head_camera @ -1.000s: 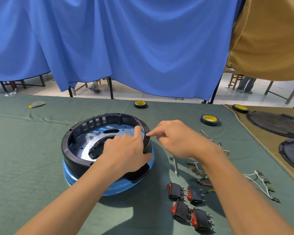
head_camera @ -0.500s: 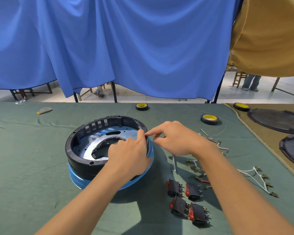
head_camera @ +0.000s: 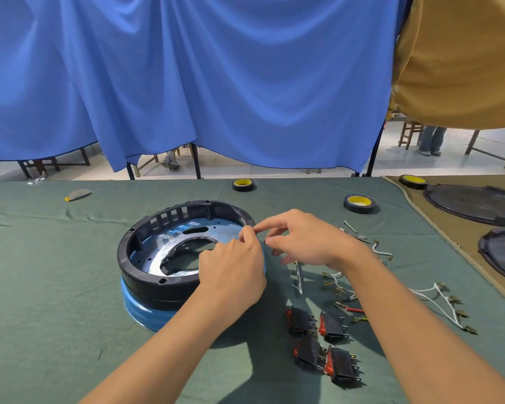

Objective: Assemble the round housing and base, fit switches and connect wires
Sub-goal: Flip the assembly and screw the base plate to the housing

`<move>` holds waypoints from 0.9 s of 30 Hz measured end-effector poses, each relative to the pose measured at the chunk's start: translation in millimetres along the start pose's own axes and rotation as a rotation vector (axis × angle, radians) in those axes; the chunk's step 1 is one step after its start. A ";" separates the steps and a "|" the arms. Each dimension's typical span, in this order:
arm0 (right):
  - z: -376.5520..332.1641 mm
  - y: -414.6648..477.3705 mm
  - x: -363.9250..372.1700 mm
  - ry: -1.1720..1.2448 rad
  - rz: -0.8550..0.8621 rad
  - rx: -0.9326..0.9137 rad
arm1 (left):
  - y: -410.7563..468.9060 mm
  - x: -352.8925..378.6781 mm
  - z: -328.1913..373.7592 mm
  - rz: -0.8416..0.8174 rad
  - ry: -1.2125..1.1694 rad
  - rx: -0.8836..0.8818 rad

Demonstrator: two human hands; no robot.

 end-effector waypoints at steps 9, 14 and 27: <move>2.0 0.6 12.2 0.273 -0.049 0.033 | 12.0 7.1 -14.2 -0.173 -0.201 -0.097; 2.9 0.6 13.6 0.316 -0.048 0.041 | 10.8 4.5 -15.1 -0.157 -0.166 -0.057; -4.7 0.8 15.1 0.305 -0.018 0.020 | 8.5 -11.0 -3.8 -0.031 -0.164 -0.079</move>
Point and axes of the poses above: each hand's wrist, its own y-axis towards the middle knuckle, its own x-axis out of the palm, z = x × y, the point moved 8 cm from there along y, towards the middle knuckle, and after that the axes turned 9 degrees about -y, right-handed, at the moved point
